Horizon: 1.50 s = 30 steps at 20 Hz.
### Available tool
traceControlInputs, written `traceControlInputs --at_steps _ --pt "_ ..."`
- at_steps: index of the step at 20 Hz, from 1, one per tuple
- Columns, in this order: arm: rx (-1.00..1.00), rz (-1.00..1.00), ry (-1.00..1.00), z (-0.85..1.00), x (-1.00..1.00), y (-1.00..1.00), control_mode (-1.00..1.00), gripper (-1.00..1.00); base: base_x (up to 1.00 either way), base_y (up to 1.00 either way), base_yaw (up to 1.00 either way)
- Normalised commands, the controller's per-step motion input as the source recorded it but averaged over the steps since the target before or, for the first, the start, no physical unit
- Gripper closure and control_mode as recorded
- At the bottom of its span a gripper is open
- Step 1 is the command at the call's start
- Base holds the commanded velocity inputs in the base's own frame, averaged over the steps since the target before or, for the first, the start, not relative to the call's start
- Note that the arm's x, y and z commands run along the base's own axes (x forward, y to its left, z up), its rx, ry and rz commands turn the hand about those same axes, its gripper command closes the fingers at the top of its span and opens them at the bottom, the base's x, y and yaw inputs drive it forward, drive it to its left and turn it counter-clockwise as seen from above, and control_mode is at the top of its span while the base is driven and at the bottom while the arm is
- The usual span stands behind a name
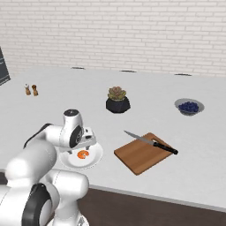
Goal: Pick up the knife from the drawer and place it on the cutting board. Then place the meat from the plate to the cutting board.
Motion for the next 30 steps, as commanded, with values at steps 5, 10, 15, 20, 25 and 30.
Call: traceControlInputs --at_steps 5,10,15,20,25,30 --pt "0.00 0.12 0.00 -0.24 0.02 0.00 -1.00 -1.00 0.00 0.00 0.00" --pt "0.00 0.11 0.00 -0.24 0.00 -0.08 -1.00 -1.00 0.00 0.00 0.00" --pt "0.00 0.08 0.00 -0.23 0.00 -0.09 -1.00 -1.00 0.00 0.00 0.00" --pt "-0.02 0.06 0.00 -0.26 0.00 0.00 -1.00 -1.00 0.00 0.00 0.00" --pt "-0.02 0.05 0.00 -0.17 0.00 0.00 -1.00 -1.00 0.00 0.00 0.00" --pt "0.00 0.06 0.00 -0.08 0.00 0.00 -1.00 -1.00 0.00 0.00 0.00"
